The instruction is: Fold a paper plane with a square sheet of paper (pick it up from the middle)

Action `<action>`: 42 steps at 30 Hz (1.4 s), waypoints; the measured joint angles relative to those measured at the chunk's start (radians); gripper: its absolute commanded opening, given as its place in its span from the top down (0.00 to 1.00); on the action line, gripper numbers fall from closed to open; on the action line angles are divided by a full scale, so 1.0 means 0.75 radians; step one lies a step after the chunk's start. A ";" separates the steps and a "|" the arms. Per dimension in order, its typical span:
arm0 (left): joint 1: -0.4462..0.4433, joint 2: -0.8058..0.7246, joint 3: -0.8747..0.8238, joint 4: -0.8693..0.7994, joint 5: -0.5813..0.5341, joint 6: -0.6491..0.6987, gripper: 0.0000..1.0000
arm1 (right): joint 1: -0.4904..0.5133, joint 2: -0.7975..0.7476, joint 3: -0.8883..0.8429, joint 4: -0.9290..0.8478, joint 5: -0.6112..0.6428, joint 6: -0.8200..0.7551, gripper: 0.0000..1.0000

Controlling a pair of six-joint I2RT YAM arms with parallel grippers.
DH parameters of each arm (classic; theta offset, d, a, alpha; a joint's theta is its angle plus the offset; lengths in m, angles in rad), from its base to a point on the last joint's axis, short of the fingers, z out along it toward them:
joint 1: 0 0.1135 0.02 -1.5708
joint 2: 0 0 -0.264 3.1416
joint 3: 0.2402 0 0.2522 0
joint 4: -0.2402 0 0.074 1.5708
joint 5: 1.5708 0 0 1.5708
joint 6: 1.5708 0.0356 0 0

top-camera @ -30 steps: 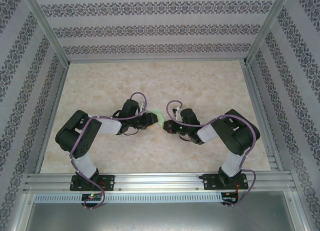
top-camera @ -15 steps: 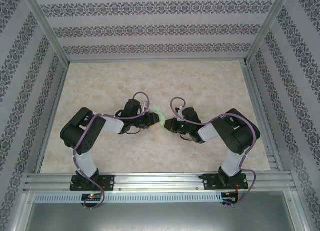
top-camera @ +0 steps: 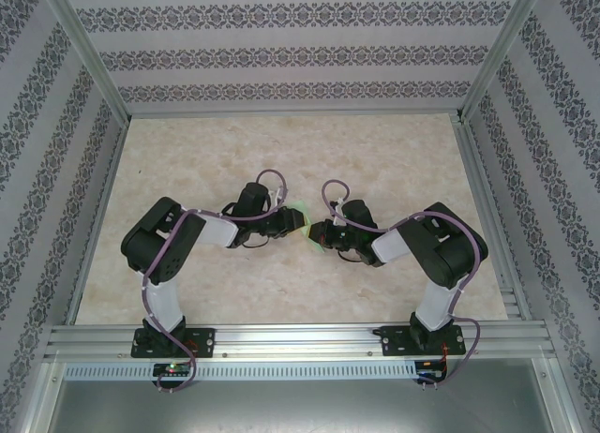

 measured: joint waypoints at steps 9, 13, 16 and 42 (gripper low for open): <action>-0.003 0.053 0.016 -0.019 -0.008 0.014 0.76 | 0.000 0.000 0.007 -0.016 -0.003 0.000 1.00; -0.003 0.059 0.016 -0.023 -0.023 0.015 0.76 | -0.001 0.000 0.015 -0.030 -0.007 0.000 0.98; -0.003 0.060 0.017 -0.030 -0.032 0.019 0.76 | -0.008 0.000 0.022 -0.048 -0.017 -0.001 0.93; -0.009 0.062 0.078 -0.171 -0.063 0.019 0.79 | -0.026 -0.152 0.075 -0.510 -0.098 -0.216 0.87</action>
